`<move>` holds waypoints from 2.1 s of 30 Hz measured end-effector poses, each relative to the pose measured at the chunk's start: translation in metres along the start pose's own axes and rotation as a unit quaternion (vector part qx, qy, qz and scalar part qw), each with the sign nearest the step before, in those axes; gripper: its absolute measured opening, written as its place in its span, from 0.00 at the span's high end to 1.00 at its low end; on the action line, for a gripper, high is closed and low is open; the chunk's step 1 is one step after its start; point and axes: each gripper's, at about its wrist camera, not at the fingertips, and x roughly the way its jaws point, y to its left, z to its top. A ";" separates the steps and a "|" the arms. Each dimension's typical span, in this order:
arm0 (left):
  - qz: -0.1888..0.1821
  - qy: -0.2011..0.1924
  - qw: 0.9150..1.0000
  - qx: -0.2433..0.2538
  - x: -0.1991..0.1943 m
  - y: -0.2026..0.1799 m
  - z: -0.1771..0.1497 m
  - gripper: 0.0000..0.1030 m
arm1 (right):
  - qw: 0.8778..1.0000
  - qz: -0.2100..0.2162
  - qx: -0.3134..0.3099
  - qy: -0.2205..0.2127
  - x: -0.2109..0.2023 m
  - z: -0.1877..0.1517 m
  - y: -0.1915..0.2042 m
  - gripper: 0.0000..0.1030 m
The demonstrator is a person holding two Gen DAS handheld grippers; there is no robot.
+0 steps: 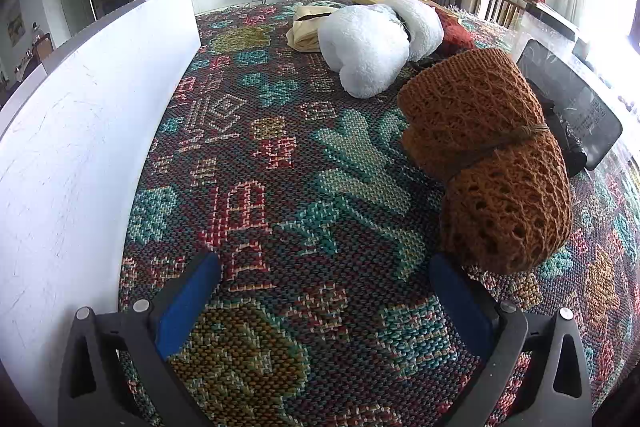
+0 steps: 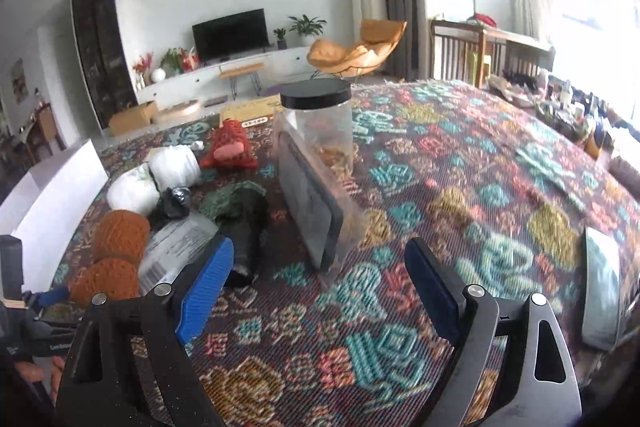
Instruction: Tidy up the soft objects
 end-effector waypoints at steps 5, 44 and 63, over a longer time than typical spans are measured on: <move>0.000 0.000 1.000 0.000 0.001 0.001 0.000 0.00 | 0.991 0.023 -0.085 0.100 0.075 0.037 -0.003 0.15; 0.000 0.000 1.000 -0.001 0.002 0.001 0.001 0.00 | 0.970 -0.081 0.032 0.225 0.007 -0.076 -0.063 0.25; 0.000 0.000 1.000 -0.001 0.002 0.000 0.002 0.00 | 0.972 -0.006 0.168 0.165 0.009 -0.073 -0.025 0.25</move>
